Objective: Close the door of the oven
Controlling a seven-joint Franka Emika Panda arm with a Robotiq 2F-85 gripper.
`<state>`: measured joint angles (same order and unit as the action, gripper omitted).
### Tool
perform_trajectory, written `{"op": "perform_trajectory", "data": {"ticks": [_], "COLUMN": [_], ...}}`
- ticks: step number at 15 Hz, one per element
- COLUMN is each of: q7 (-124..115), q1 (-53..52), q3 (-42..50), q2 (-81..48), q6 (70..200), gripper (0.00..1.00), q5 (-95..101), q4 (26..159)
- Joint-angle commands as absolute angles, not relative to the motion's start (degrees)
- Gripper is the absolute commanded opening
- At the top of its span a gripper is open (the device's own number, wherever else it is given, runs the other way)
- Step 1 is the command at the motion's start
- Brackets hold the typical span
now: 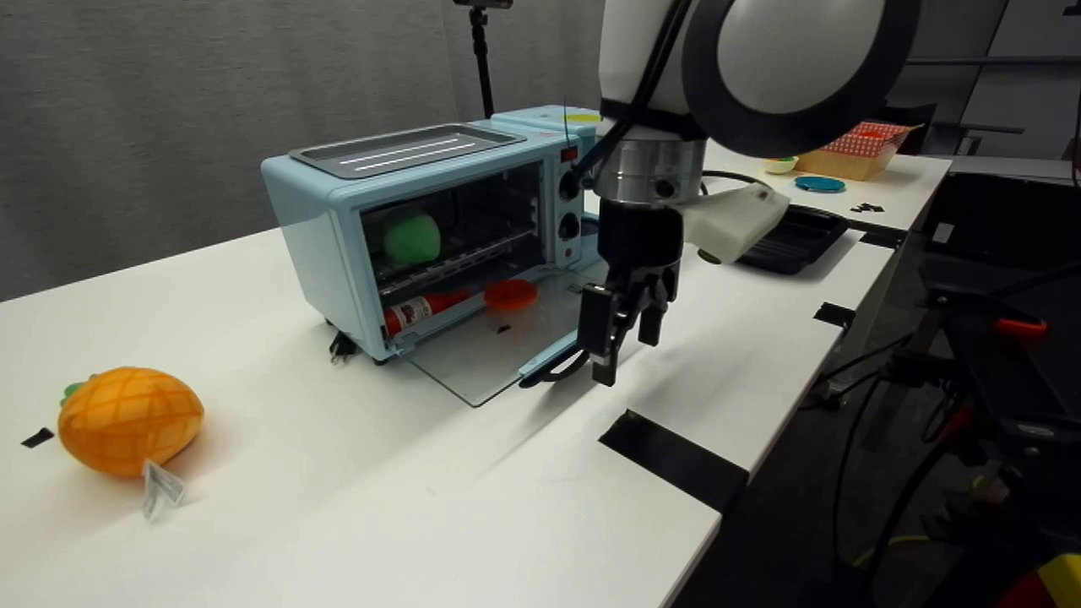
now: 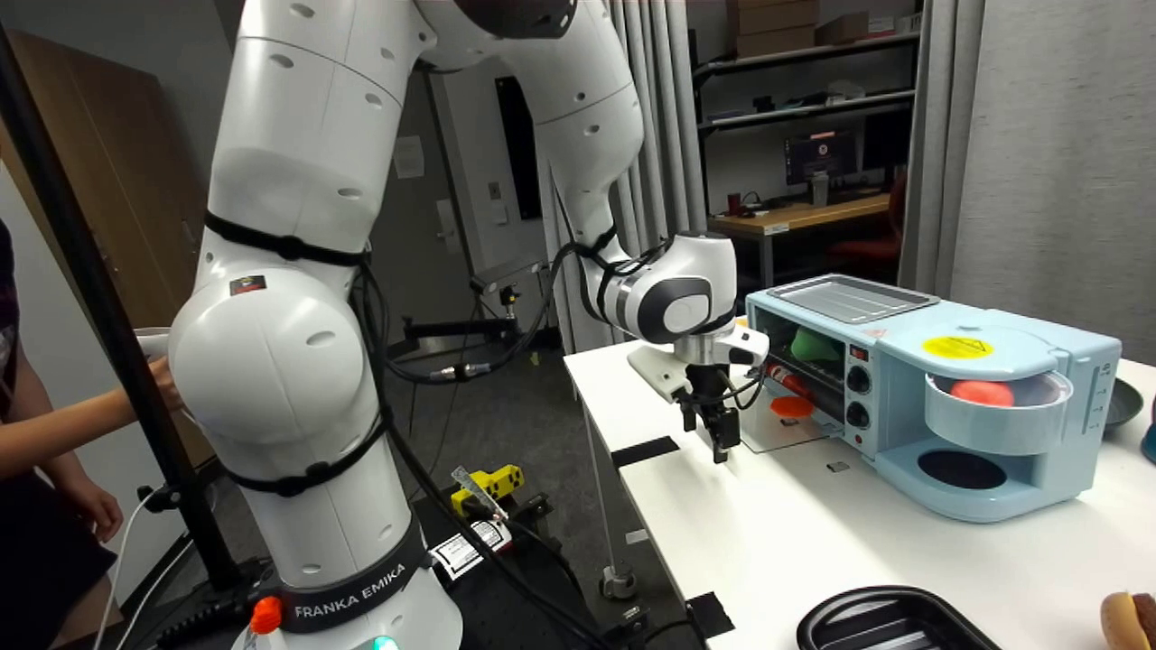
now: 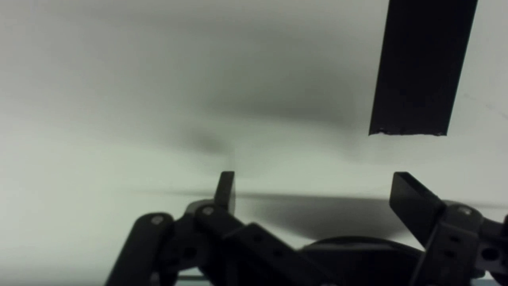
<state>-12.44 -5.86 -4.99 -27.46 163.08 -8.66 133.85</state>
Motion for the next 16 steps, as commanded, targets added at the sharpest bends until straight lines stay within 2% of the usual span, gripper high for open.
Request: {"op": "perform_trajectory", "data": {"ticks": [1,10,16], "q7": [-13.5,-16.5,-22.2], "q1": [-7.9,-12.0,-19.1], "q3": [-2.7,1.7,8.0], "q2": [-30.4,-30.1,-26.6], "q6": [165.4,168.6,169.6], "gripper": [1.0,1.0,1.0], "q5": [-7.5,-6.1,-0.7], "q4": [131.0,130.5,132.5]}}
